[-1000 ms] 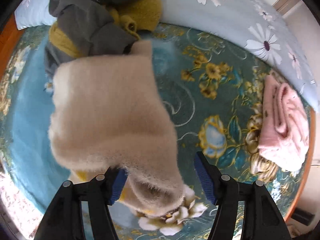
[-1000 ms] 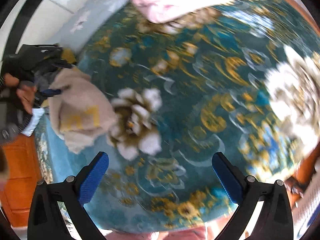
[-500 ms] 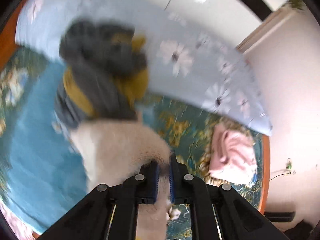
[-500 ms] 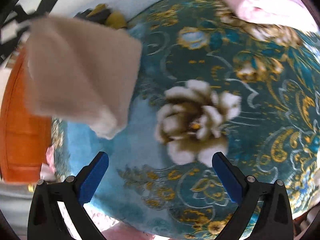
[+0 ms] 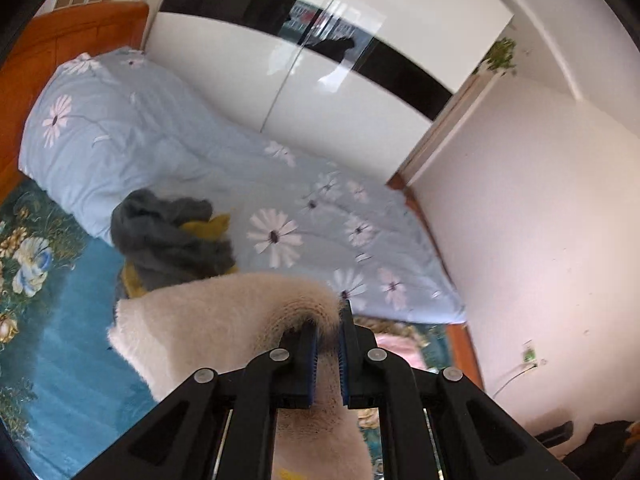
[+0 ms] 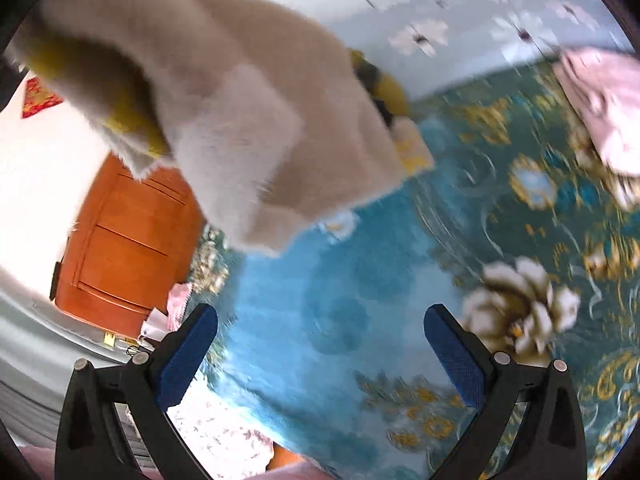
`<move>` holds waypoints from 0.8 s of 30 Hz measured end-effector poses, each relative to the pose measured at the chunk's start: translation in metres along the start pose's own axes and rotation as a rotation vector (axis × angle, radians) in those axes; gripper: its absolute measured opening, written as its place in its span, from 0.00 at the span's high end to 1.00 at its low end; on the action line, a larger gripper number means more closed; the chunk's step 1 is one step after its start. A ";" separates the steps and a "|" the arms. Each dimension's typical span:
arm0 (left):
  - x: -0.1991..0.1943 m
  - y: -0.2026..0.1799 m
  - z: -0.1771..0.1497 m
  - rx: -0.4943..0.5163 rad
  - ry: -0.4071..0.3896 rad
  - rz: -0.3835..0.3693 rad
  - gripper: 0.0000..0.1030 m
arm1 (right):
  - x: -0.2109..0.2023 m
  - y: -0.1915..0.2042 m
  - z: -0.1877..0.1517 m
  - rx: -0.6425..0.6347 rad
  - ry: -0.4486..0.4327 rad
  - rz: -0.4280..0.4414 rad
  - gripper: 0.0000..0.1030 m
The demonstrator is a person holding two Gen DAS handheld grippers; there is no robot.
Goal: Fold clothes
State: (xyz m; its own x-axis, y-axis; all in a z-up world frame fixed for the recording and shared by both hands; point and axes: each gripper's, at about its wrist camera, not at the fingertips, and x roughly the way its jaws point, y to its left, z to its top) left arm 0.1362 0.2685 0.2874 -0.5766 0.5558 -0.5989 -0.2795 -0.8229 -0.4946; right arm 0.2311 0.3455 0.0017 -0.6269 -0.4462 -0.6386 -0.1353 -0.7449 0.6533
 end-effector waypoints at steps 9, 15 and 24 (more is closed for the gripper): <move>-0.046 -0.003 0.005 -0.055 -0.038 -0.056 0.92 | -0.042 0.037 0.042 0.058 -0.188 0.069 0.38; -0.066 0.034 -0.009 -0.126 -0.032 -0.041 0.92 | -0.078 0.022 0.059 0.154 -0.257 0.002 0.83; -0.085 0.080 -0.073 -0.217 0.145 -0.151 0.91 | -0.192 0.044 0.096 -0.007 -0.442 -0.147 0.87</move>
State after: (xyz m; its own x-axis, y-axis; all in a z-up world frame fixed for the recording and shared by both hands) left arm 0.2191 0.1642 0.2533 -0.4207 0.6936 -0.5848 -0.1741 -0.6943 -0.6983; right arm 0.2716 0.4466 0.1920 -0.8687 -0.0822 -0.4884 -0.2431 -0.7883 0.5652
